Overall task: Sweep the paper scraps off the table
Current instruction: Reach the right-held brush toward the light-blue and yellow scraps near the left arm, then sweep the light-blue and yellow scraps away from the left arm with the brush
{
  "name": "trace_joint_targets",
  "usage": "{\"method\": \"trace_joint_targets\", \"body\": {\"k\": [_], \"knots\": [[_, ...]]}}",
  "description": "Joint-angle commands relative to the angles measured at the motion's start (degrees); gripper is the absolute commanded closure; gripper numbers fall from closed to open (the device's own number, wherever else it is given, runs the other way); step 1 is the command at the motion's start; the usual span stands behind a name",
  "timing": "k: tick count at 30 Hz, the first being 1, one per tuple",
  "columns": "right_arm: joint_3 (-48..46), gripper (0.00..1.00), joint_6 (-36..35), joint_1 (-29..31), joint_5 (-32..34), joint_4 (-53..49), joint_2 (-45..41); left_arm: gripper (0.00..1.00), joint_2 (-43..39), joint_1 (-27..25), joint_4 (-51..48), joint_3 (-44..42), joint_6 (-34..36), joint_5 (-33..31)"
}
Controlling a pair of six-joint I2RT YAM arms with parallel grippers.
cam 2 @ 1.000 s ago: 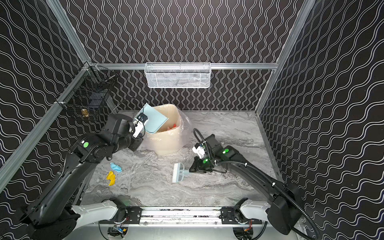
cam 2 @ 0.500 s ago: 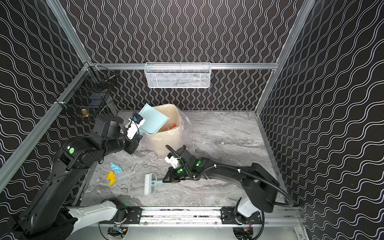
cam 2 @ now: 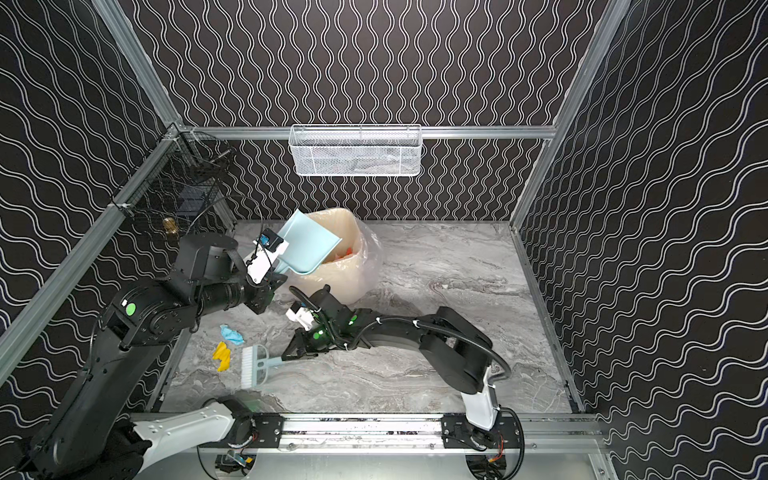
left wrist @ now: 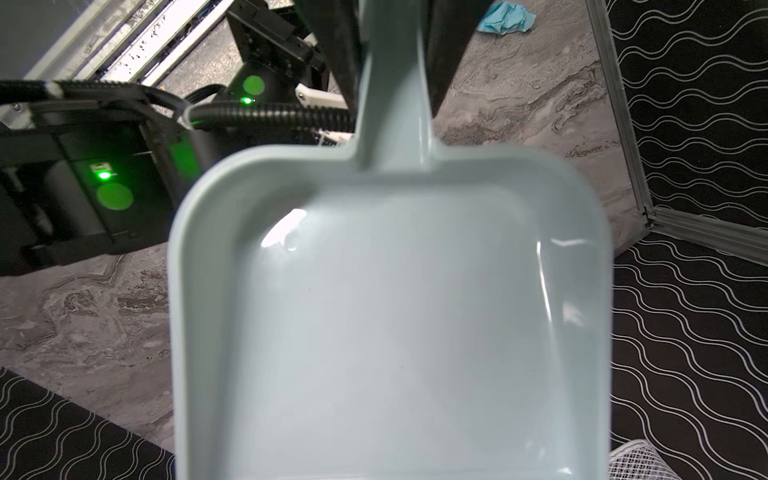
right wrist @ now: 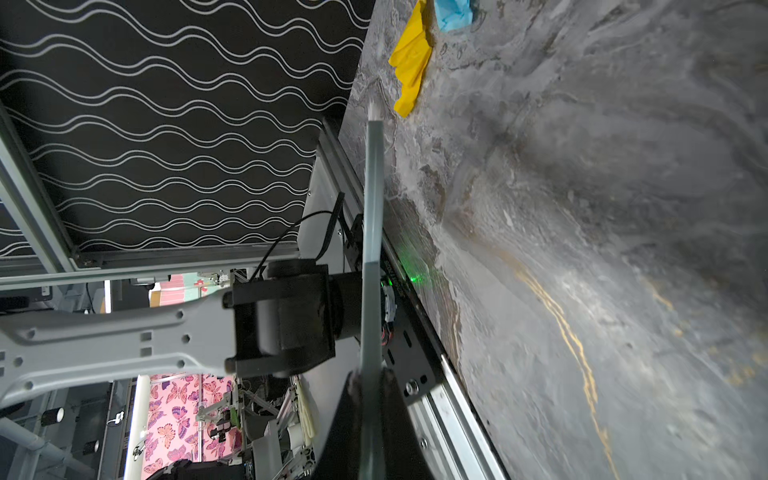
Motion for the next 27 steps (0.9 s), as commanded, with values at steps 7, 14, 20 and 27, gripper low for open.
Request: {"method": "trace_joint_targets", "body": {"k": [7,14,20,27], "knots": [[12.6,1.00,6.2,0.0,-0.2,8.9,11.5,0.95,0.1,0.0,-1.0,-0.3,-0.6,1.1],[19.9,1.00,12.4,0.0,-0.1,15.9,19.5,0.95,1.5,0.1,-1.6,0.6,0.0,1.5],[26.6,1.00,17.3,0.1,0.2,19.5,25.8,0.95,2.7,0.1,-2.2,1.3,-0.2,1.9],[29.9,1.00,21.1,0.0,1.5,18.6,29.8,0.95,3.4,0.1,-3.2,1.9,-0.7,1.7]]}}
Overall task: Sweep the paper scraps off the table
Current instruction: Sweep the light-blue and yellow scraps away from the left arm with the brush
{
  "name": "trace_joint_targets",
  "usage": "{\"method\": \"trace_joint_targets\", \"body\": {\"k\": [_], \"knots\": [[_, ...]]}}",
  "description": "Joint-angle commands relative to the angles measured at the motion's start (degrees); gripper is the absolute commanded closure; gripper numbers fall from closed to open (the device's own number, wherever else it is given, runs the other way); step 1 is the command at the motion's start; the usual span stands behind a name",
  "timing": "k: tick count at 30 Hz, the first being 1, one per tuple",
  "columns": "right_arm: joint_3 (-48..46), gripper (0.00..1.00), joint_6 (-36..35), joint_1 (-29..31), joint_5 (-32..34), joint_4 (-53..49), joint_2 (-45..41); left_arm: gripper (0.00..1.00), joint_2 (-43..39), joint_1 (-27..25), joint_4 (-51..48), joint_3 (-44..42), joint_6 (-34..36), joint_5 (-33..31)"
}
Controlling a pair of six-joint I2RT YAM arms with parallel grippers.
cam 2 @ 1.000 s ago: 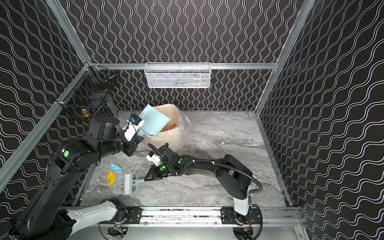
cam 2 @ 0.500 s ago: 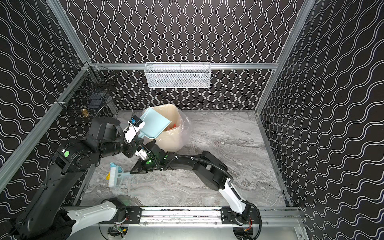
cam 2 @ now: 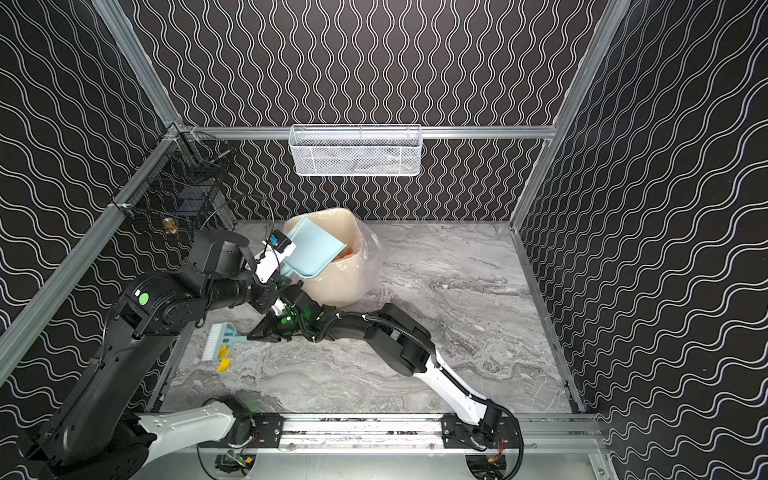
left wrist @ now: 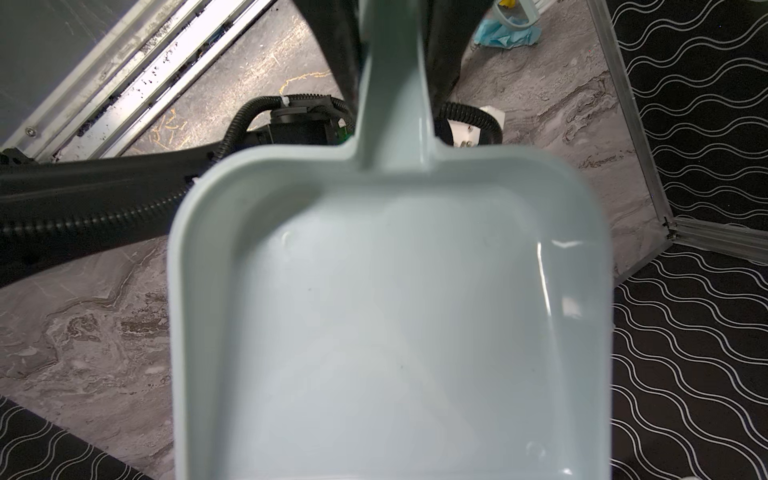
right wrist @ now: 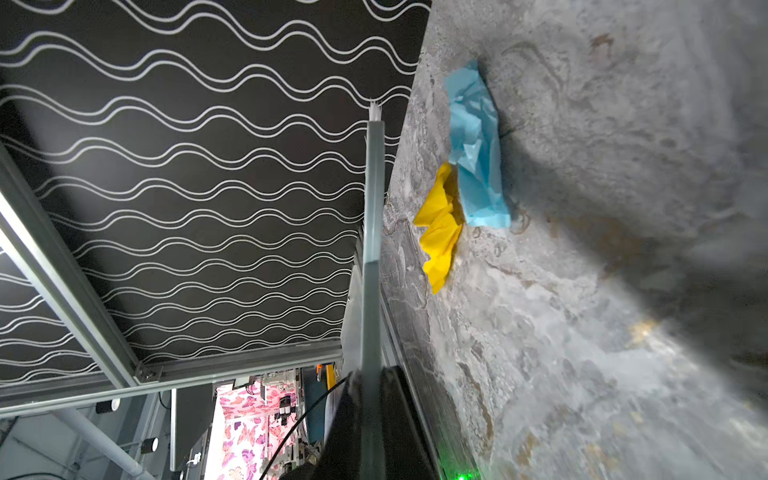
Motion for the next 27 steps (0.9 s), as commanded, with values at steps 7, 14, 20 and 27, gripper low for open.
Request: {"method": "trace_joint_targets", "body": {"k": [7,14,20,27], "knots": [[7.0,1.00,5.4,0.1,2.3,-1.1,5.3,0.96,0.6,0.1,-1.7,1.3,-1.4,-0.1],[10.2,1.00,5.4,0.0,3.8,-9.2,7.1,0.96,1.0,0.0,-2.3,1.9,-1.9,0.0],[3.7,1.00,6.8,-0.6,3.9,-9.8,3.5,0.96,1.2,0.0,-2.3,1.7,-1.9,-0.2],[-11.5,1.00,6.9,-1.6,2.9,-10.9,-5.7,0.96,1.4,0.0,-2.3,2.7,-1.0,-0.8]]}}
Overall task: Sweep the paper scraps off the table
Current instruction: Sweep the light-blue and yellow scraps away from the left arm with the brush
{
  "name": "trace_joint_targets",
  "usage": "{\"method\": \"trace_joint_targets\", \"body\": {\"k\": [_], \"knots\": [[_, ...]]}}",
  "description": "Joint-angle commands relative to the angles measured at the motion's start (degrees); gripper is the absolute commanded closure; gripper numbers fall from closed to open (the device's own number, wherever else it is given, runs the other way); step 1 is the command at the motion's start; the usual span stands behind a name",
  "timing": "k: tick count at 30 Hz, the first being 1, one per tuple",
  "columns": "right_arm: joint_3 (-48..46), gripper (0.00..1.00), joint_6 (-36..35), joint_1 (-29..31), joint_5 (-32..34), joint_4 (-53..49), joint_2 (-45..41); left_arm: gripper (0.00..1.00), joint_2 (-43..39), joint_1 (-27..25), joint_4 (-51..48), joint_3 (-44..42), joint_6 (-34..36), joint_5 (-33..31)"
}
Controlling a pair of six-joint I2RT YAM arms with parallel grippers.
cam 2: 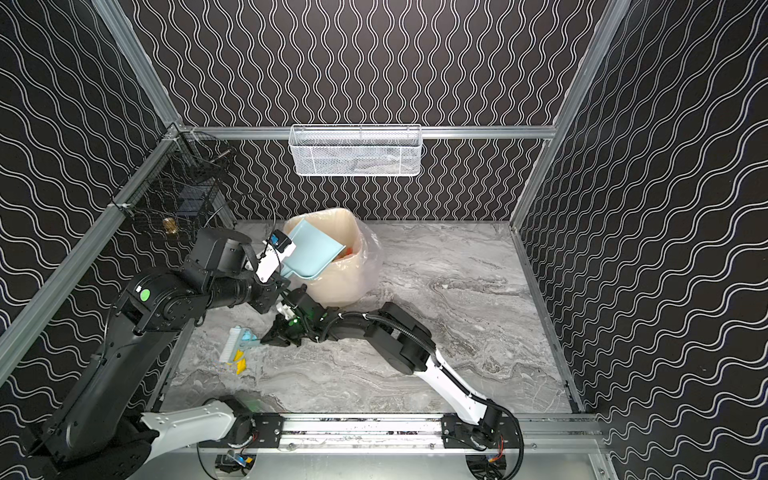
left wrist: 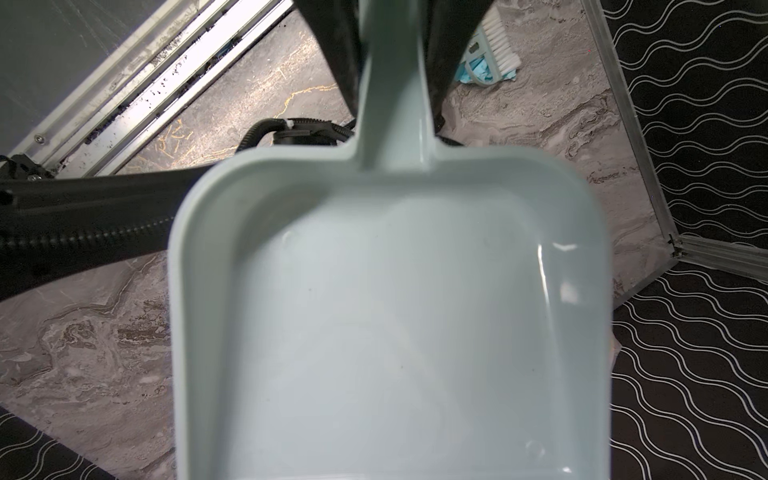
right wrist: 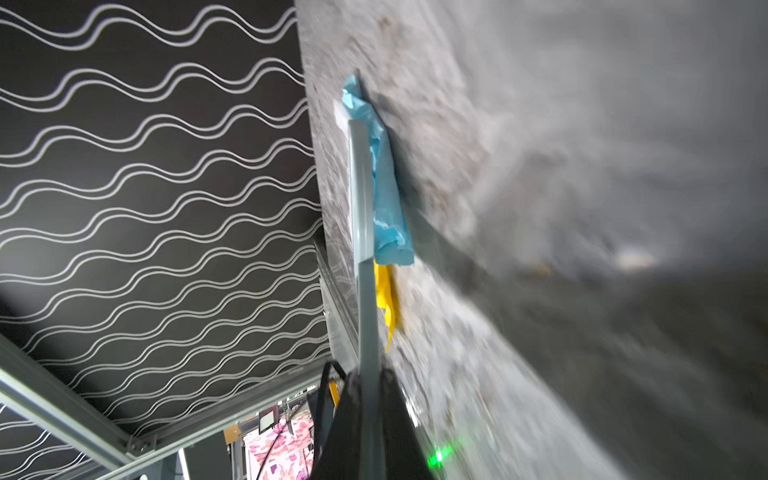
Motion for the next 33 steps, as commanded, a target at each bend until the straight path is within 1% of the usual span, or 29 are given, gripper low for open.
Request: {"method": "trace_joint_targets", "body": {"k": [1,5,10,13,18,21,26,29,33], "knots": [[-7.0,1.00,1.5,-0.6,0.6,-3.8,-4.4,0.96,0.1,0.1,0.3,0.9,0.4,-0.4],[-15.5,1.00,-0.2,-1.4,0.5,-6.4,-11.2,0.96,0.3,0.0,0.4,1.1,0.6,-0.5],[-23.3,1.00,-5.6,-3.4,0.2,-12.9,-18.6,0.96,-0.1,0.1,0.3,1.1,0.9,-0.5],[-27.5,1.00,-10.4,-5.3,-0.1,-18.5,-23.1,0.96,-0.2,0.0,0.3,1.0,1.2,-0.5],[-34.5,1.00,-19.0,-10.2,0.6,-28.3,-32.0,0.96,-0.6,0.0,0.3,0.2,1.1,0.1],[-36.7,1.00,-23.6,-12.5,1.7,-34.6,-36.4,0.96,-0.8,0.1,0.3,-0.2,0.9,0.5],[-39.2,1.00,-29.0,-15.7,3.4,-42.7,-42.7,0.96,-0.9,0.1,-0.1,-0.4,0.8,2.0],[-39.3,1.00,-31.2,-17.4,4.4,-46.8,-46.6,0.96,-0.9,0.1,-0.9,-0.6,1.1,3.0],[-36.3,1.00,-33.0,-18.1,4.8,-51.4,-50.4,0.96,-1.3,0.0,-1.9,-1.1,1.3,3.0]]}}
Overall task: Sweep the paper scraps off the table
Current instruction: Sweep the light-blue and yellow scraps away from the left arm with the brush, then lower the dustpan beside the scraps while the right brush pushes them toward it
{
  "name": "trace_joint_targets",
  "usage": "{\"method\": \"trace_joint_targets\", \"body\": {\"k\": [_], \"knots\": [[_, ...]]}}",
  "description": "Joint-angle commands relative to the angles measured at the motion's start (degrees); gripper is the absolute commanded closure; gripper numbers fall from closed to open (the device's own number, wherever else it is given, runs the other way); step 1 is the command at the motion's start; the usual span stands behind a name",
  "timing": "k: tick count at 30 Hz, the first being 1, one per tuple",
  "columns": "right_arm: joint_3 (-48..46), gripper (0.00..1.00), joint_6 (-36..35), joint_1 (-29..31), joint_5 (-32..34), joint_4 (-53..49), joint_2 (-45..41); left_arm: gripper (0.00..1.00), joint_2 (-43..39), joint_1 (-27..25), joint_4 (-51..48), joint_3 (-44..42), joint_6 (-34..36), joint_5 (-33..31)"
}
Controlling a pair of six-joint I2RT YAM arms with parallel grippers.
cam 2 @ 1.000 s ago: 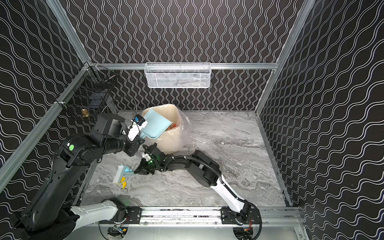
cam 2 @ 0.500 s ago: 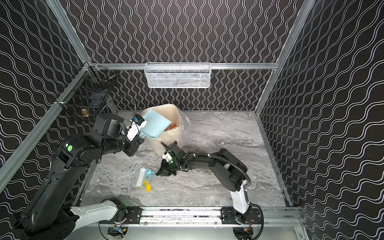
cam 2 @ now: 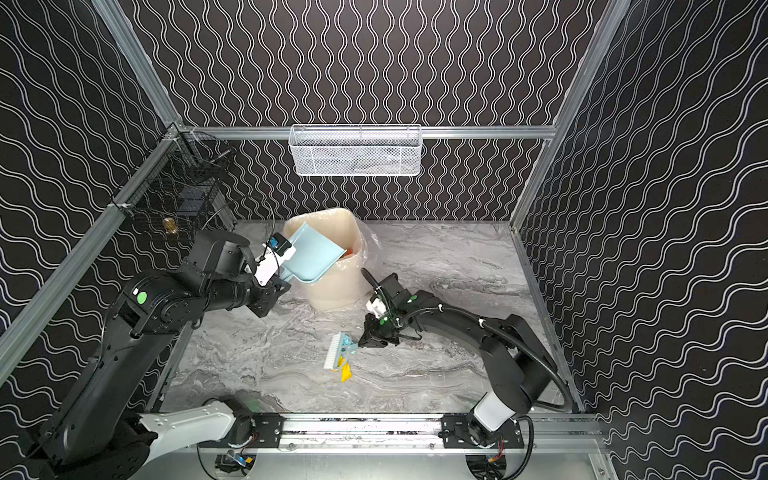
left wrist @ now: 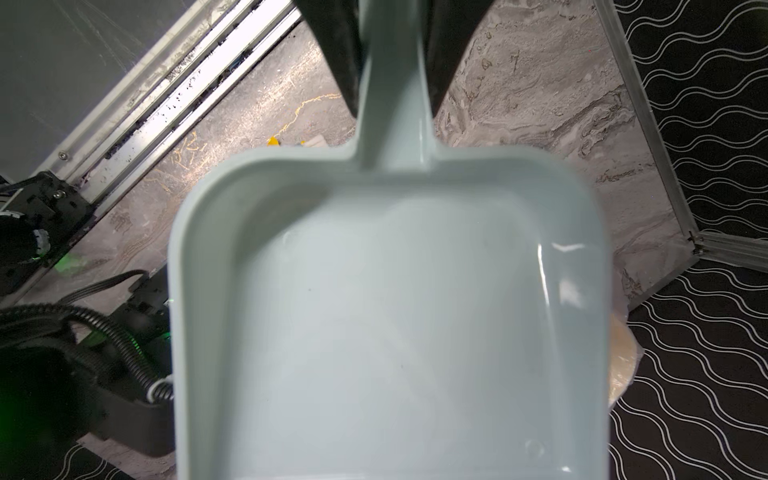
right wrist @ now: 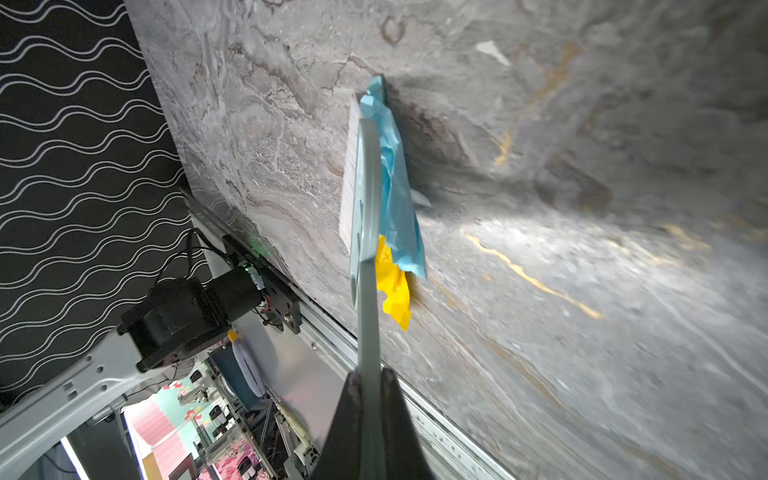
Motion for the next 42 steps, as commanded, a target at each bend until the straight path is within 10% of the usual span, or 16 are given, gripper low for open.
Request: {"method": "trace_joint_targets", "body": {"k": [1,19,42], "knots": [[2.7,1.00,-3.1,0.0,1.7,-8.4,-2.3,0.96,-0.6,0.0,-0.9,-0.3,1.0,0.9],[7.7,1.00,-6.8,4.2,4.2,-10.6,3.7,0.97,-2.3,-2.0,-2.2,-7.9,-0.2,3.7],[2.3,1.00,-25.5,-17.4,12.8,-33.4,-7.7,0.97,-1.0,-18.1,3.3,-22.6,-8.0,2.4]]}}
